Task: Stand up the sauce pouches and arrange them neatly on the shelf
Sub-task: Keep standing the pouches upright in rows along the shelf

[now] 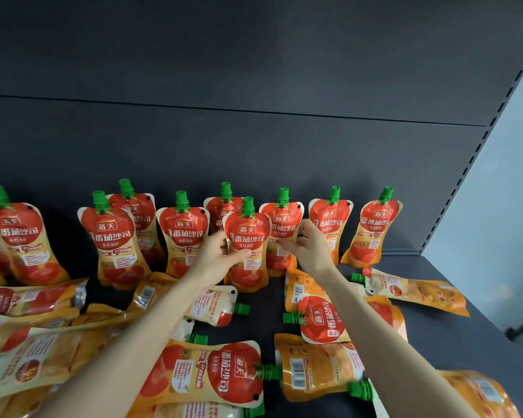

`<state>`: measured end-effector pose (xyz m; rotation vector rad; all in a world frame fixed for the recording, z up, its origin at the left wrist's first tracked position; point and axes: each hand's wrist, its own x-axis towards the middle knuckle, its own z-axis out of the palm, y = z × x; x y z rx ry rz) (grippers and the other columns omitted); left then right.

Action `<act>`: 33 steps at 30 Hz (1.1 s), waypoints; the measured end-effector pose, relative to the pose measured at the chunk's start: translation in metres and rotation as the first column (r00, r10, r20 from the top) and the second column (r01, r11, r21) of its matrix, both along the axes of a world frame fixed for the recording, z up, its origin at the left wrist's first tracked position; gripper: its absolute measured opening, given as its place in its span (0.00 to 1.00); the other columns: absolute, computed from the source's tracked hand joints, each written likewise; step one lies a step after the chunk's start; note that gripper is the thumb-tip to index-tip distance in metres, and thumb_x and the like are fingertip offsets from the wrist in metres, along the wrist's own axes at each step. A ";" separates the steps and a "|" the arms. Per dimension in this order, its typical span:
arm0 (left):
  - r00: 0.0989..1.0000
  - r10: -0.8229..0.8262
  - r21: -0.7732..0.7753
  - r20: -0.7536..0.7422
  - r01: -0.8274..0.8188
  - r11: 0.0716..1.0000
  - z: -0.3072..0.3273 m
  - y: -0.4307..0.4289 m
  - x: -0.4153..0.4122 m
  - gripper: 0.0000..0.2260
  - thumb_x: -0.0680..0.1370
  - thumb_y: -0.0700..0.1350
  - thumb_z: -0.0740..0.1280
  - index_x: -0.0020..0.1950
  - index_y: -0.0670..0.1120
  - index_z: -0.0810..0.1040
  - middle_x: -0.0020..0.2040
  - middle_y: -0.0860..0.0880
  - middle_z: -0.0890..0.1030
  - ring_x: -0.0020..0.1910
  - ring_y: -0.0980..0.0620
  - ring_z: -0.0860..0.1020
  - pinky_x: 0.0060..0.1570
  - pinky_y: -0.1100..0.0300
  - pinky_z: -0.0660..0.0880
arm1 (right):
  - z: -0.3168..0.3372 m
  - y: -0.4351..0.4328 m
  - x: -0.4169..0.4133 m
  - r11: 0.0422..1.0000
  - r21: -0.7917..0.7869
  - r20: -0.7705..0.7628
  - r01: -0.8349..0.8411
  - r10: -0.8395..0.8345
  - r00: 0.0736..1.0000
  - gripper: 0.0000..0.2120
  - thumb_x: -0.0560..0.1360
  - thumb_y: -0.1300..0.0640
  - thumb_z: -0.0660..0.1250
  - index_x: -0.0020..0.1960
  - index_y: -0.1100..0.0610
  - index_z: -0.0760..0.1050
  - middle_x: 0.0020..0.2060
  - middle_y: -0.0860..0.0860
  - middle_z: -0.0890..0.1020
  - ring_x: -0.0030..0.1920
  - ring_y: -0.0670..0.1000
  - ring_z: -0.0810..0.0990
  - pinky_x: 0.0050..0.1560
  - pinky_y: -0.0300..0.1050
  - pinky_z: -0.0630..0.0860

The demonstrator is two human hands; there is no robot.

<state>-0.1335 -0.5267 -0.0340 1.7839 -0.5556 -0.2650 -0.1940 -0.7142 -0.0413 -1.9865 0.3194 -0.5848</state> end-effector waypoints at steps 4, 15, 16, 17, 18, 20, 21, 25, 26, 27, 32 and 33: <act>0.998 0.051 -0.004 0.038 -0.051 0.999 -0.005 -0.001 -0.004 0.21 0.72 0.42 0.72 0.63 0.47 0.71 0.57 0.48 0.79 0.58 0.50 0.77 0.54 0.57 0.76 | 0.001 0.000 -0.001 0.999 -0.024 0.000 0.024 -0.024 1.000 0.16 0.72 0.59 0.72 0.55 0.57 0.69 0.53 0.54 0.80 0.54 0.53 0.80 0.54 0.46 0.78; 0.959 0.182 0.118 0.216 -0.210 0.971 0.001 0.005 -0.043 0.26 0.73 0.46 0.71 0.67 0.42 0.65 0.63 0.47 0.73 0.58 0.56 0.71 0.50 0.69 0.69 | 0.013 0.002 -0.048 0.987 -0.151 -0.045 0.051 -0.058 0.997 0.19 0.76 0.56 0.67 0.65 0.59 0.71 0.59 0.52 0.79 0.58 0.49 0.77 0.51 0.32 0.72; 0.945 0.202 0.138 0.256 -0.243 0.960 0.001 0.009 -0.051 0.27 0.74 0.46 0.70 0.69 0.41 0.64 0.65 0.46 0.72 0.60 0.55 0.71 0.52 0.69 0.66 | 0.013 -0.002 -0.056 0.984 -0.172 -0.053 0.048 -0.058 0.997 0.16 0.77 0.56 0.66 0.64 0.59 0.72 0.58 0.52 0.80 0.57 0.48 0.77 0.48 0.30 0.71; 0.928 0.230 0.158 0.292 -0.284 0.946 0.001 0.012 -0.059 0.28 0.74 0.48 0.70 0.70 0.41 0.63 0.66 0.46 0.71 0.62 0.53 0.71 0.54 0.67 0.65 | 0.013 -0.006 -0.064 0.983 -0.181 -0.060 0.043 -0.055 0.997 0.14 0.77 0.57 0.65 0.62 0.59 0.74 0.56 0.51 0.81 0.55 0.47 0.78 0.46 0.28 0.71; 0.913 0.255 0.177 0.318 -0.322 0.930 0.002 0.014 -0.067 0.28 0.74 0.49 0.69 0.70 0.42 0.63 0.67 0.46 0.70 0.64 0.51 0.71 0.55 0.65 0.65 | 0.013 -0.010 -0.072 0.982 -0.186 -0.065 0.036 -0.049 0.997 0.12 0.77 0.58 0.65 0.59 0.58 0.75 0.54 0.51 0.81 0.54 0.48 0.79 0.45 0.28 0.71; 0.896 0.267 0.201 0.356 -0.353 0.914 0.003 0.014 -0.082 0.24 0.75 0.50 0.68 0.68 0.44 0.67 0.65 0.46 0.72 0.58 0.52 0.73 0.51 0.67 0.67 | 0.014 -0.021 -0.087 0.978 -0.207 -0.063 0.036 -0.050 0.997 0.08 0.77 0.60 0.65 0.55 0.58 0.77 0.50 0.49 0.82 0.52 0.48 0.80 0.44 0.28 0.72; 0.895 0.250 0.211 0.369 -0.343 0.915 0.003 0.010 -0.088 0.22 0.75 0.50 0.68 0.66 0.45 0.69 0.63 0.47 0.73 0.54 0.54 0.73 0.48 0.67 0.68 | 0.015 -0.027 -0.094 0.976 -0.215 -0.063 0.042 -0.057 0.996 0.07 0.77 0.61 0.64 0.54 0.58 0.77 0.49 0.49 0.81 0.50 0.47 0.80 0.42 0.27 0.72; 0.919 0.110 0.256 0.379 -0.218 0.942 0.003 -0.025 -0.111 0.11 0.75 0.49 0.68 0.56 0.47 0.77 0.54 0.51 0.78 0.53 0.54 0.76 0.50 0.61 0.72 | 0.014 -0.057 -0.122 0.974 -0.213 -0.062 0.080 -0.095 0.994 0.06 0.77 0.61 0.64 0.52 0.59 0.78 0.46 0.50 0.82 0.49 0.48 0.79 0.42 0.28 0.71; 0.922 0.072 0.267 0.381 -0.184 0.946 0.001 -0.038 -0.115 0.10 0.75 0.49 0.67 0.54 0.48 0.77 0.53 0.52 0.79 0.53 0.55 0.76 0.50 0.61 0.73 | 0.013 -0.067 -0.128 0.973 -0.215 -0.068 0.087 -0.104 0.992 0.06 0.77 0.61 0.65 0.51 0.59 0.78 0.46 0.50 0.82 0.49 0.49 0.79 0.44 0.33 0.71; 0.923 0.035 0.274 0.384 -0.150 0.950 -0.001 -0.052 -0.119 0.09 0.75 0.49 0.67 0.53 0.48 0.77 0.52 0.52 0.79 0.52 0.55 0.76 0.49 0.61 0.73 | 0.012 -0.077 -0.135 0.972 -0.218 -0.080 0.090 -0.109 0.991 0.06 0.77 0.61 0.65 0.51 0.59 0.79 0.46 0.51 0.82 0.49 0.49 0.79 0.46 0.36 0.71; 0.890 -0.181 0.492 0.418 -0.054 0.869 -0.011 -0.120 -0.128 0.16 0.77 0.54 0.64 0.59 0.47 0.75 0.60 0.51 0.75 0.59 0.51 0.74 0.56 0.59 0.70 | 0.001 -0.133 -0.163 0.958 -0.282 -0.200 0.048 -0.107 0.974 0.04 0.77 0.59 0.65 0.50 0.56 0.77 0.45 0.52 0.82 0.49 0.53 0.79 0.45 0.40 0.70; 0.884 -0.227 0.573 0.409 -0.055 0.817 -0.010 -0.130 -0.126 0.20 0.77 0.57 0.62 0.63 0.47 0.73 0.64 0.51 0.74 0.62 0.51 0.72 0.58 0.57 0.69 | -0.001 -0.143 -0.166 0.952 -0.303 -0.235 0.036 -0.112 0.965 0.06 0.76 0.58 0.65 0.52 0.56 0.77 0.48 0.53 0.82 0.51 0.54 0.79 0.46 0.42 0.70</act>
